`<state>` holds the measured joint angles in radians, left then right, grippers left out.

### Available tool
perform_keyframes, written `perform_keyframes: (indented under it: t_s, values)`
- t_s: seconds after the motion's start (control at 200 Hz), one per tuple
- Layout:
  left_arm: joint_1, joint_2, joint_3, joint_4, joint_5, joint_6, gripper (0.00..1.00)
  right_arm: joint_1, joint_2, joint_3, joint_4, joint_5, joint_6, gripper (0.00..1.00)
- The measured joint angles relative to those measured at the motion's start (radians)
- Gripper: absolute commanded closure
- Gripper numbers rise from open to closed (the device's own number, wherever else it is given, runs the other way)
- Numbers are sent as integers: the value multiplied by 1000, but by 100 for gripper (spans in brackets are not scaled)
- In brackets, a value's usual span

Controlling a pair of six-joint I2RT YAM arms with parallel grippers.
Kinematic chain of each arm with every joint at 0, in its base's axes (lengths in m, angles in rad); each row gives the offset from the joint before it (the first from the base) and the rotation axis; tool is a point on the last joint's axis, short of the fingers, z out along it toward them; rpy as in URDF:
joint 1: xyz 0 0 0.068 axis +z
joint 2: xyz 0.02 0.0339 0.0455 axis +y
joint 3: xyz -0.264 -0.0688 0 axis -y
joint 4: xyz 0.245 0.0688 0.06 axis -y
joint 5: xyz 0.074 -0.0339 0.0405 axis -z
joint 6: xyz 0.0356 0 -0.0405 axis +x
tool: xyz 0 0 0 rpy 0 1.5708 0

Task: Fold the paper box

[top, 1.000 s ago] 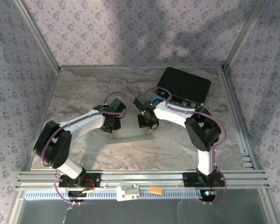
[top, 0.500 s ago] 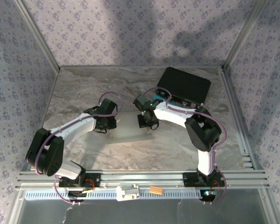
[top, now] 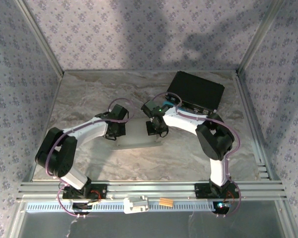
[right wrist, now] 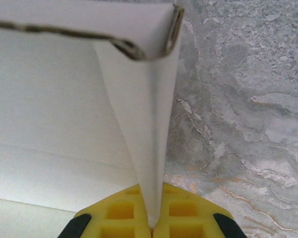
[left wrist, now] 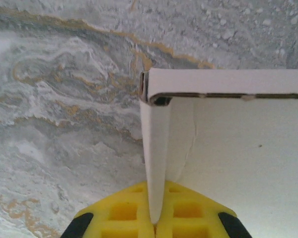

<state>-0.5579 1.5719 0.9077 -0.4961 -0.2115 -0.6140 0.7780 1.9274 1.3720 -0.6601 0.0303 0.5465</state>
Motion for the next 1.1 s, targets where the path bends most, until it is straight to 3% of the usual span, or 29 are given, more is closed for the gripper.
perform_keyframes:
  t_s: [0.295,0.41,0.515,0.65,0.914,1.099]
  values:
    - [-88,131,140,-174,-179,-122,99,-4,89,132,-130,-6,93,100]
    - [-87,128,144,-181,-169,-130,74,-9,100,150,-156,-18,120,100]
    - [-65,128,153,-188,-113,-113,59,-15,129,187,-211,-19,150,100]
    - [-21,123,195,-176,-7,-87,48,-32,164,236,-269,-41,195,100]
    - [76,34,310,-177,114,-103,45,-46,211,296,-375,-62,297,100]
    - [165,-49,367,-237,63,-159,46,-46,220,308,-454,-71,472,100]
